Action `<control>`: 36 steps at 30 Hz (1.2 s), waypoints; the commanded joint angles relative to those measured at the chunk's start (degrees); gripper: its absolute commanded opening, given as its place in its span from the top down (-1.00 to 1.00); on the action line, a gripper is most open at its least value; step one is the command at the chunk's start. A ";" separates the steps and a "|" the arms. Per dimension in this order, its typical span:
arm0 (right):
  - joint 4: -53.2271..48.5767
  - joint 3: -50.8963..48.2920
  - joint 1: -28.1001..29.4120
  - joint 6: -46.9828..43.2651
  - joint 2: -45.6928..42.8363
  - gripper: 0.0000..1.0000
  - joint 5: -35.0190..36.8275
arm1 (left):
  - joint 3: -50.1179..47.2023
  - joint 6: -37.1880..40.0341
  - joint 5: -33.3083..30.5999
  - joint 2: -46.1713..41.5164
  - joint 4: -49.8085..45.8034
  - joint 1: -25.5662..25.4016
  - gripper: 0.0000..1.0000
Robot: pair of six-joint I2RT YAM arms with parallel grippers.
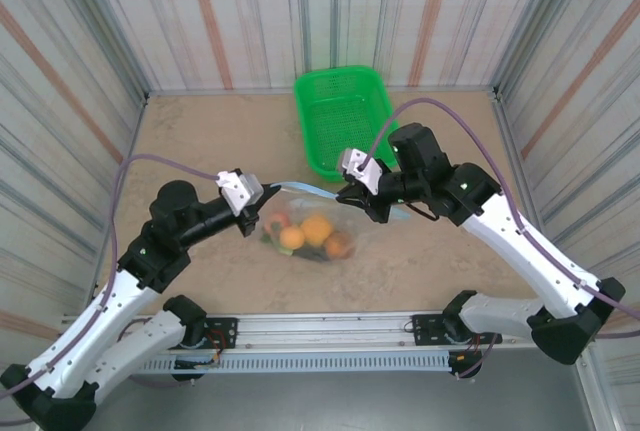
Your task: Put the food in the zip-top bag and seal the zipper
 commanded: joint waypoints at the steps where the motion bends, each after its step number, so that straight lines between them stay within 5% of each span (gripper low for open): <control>1: -6.61 -2.41 -1.65 -1.60 -3.40 0.98 4.90 | -0.42 1.94 -8.27 -2.24 0.27 1.23 1.00; 10: -11.42 -8.48 -3.87 -0.64 -12.92 0.98 9.57 | -0.96 2.51 -14.16 -3.08 0.31 1.56 1.00; 29: -16.86 -14.57 -4.27 0.47 -21.25 0.98 14.49 | -0.84 1.62 -12.82 -2.39 -1.49 0.82 1.00; 36: -16.72 -9.97 -4.24 3.35 -22.22 0.97 11.16 | 10.50 -9.33 -10.86 3.06 -17.21 -0.71 1.00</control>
